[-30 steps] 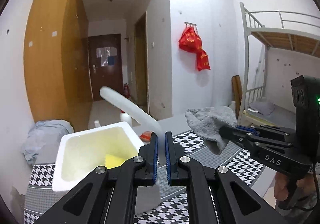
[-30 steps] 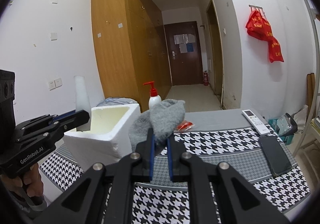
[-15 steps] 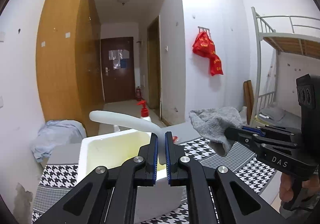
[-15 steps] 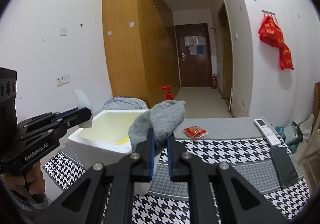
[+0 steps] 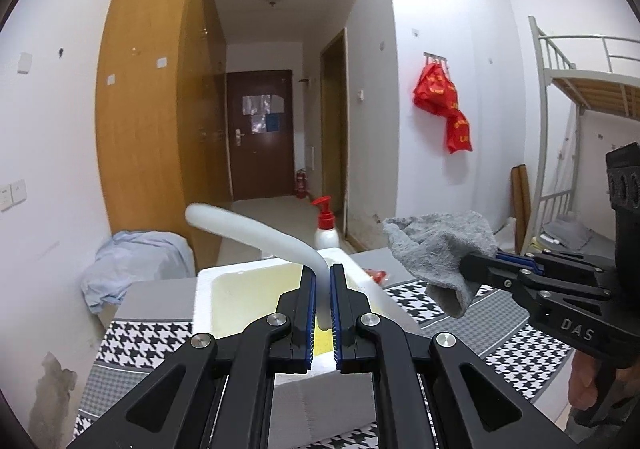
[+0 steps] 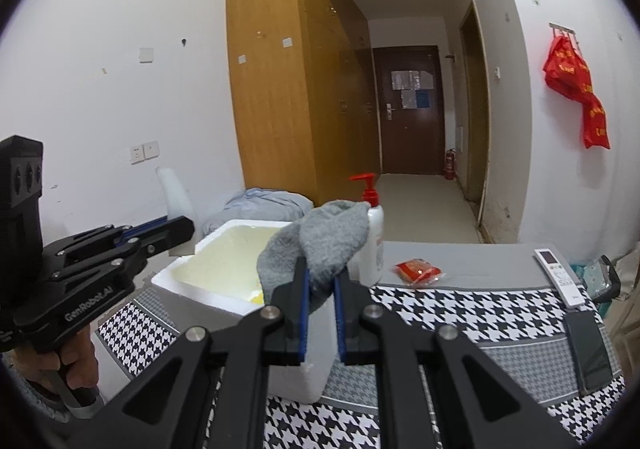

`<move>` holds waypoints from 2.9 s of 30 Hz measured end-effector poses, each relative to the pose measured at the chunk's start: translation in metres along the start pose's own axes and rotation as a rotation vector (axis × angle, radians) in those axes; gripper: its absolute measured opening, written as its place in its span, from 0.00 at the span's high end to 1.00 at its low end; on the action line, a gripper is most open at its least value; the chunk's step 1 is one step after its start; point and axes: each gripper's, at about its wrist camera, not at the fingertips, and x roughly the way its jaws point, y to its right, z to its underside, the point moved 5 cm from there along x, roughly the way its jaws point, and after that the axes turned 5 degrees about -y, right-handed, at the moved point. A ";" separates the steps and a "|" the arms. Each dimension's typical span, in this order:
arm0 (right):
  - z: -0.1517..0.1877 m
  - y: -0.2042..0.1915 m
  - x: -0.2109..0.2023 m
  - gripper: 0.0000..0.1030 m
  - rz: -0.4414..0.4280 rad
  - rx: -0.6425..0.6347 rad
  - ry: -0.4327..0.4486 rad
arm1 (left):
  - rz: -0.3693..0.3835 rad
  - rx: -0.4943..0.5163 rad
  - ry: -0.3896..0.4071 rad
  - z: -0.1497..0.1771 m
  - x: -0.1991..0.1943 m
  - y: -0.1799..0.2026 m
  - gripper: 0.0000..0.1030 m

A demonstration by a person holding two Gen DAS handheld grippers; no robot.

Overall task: Organize soft objects
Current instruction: 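Lift the foam tube with left tool while right tool carries the sock, both toward the foam box, then lower the foam tube into the foam box and open left tool, then lower the grey sock into the foam box and open right tool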

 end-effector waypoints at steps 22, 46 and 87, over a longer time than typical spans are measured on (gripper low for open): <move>-0.008 -0.016 0.024 0.87 -0.037 -0.035 -0.022 | 0.007 -0.029 -0.067 -0.002 0.036 -0.016 0.93; -0.012 -0.008 0.030 0.87 0.008 -0.010 -0.032 | -0.025 -0.043 -0.082 0.002 0.047 -0.029 0.13; -0.020 -0.065 0.086 0.87 -0.078 -0.055 -0.103 | -0.238 -0.159 0.005 0.026 -0.020 -0.117 0.01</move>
